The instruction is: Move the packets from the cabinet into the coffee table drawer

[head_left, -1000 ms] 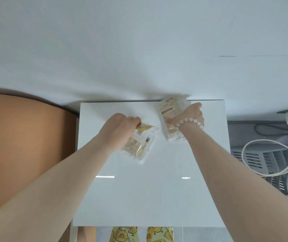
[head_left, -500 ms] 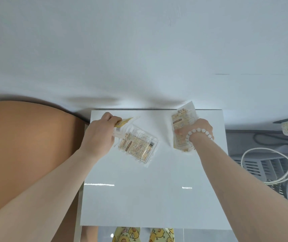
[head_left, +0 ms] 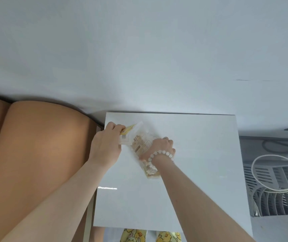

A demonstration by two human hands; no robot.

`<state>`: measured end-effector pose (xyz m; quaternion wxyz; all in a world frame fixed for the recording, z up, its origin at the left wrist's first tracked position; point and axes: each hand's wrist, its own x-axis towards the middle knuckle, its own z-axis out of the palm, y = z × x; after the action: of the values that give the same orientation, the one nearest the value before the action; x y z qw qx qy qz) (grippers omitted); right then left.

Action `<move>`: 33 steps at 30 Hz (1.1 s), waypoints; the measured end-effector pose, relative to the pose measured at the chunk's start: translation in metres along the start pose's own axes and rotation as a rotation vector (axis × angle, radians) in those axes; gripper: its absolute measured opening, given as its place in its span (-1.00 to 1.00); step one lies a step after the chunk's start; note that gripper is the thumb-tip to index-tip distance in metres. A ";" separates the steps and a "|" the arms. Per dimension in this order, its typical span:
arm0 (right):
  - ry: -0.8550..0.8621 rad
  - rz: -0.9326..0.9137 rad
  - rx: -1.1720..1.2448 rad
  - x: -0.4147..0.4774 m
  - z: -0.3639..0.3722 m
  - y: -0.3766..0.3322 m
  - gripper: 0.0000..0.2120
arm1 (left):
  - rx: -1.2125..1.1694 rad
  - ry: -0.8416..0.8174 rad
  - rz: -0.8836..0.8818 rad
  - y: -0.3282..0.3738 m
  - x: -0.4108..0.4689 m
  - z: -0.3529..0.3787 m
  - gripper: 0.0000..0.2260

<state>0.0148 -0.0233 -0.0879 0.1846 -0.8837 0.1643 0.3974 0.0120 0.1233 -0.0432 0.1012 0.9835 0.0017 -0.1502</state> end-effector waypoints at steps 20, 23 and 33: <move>0.198 0.281 0.194 0.003 0.032 0.007 -0.50 | -0.065 0.023 0.137 0.001 -0.013 -0.003 -0.59; 0.116 0.323 0.215 -0.006 0.033 0.012 -0.57 | -0.087 0.000 0.088 0.001 -0.016 -0.001 -0.59; -0.094 0.380 0.816 -0.039 -0.022 0.078 -0.66 | -0.436 -0.166 -0.098 0.029 -0.008 -0.005 -0.96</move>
<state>-0.0300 -0.0960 -0.0602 0.4492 -0.6736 0.4582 0.3668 0.0065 0.0964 -0.0308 0.3037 0.9213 0.0733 -0.2314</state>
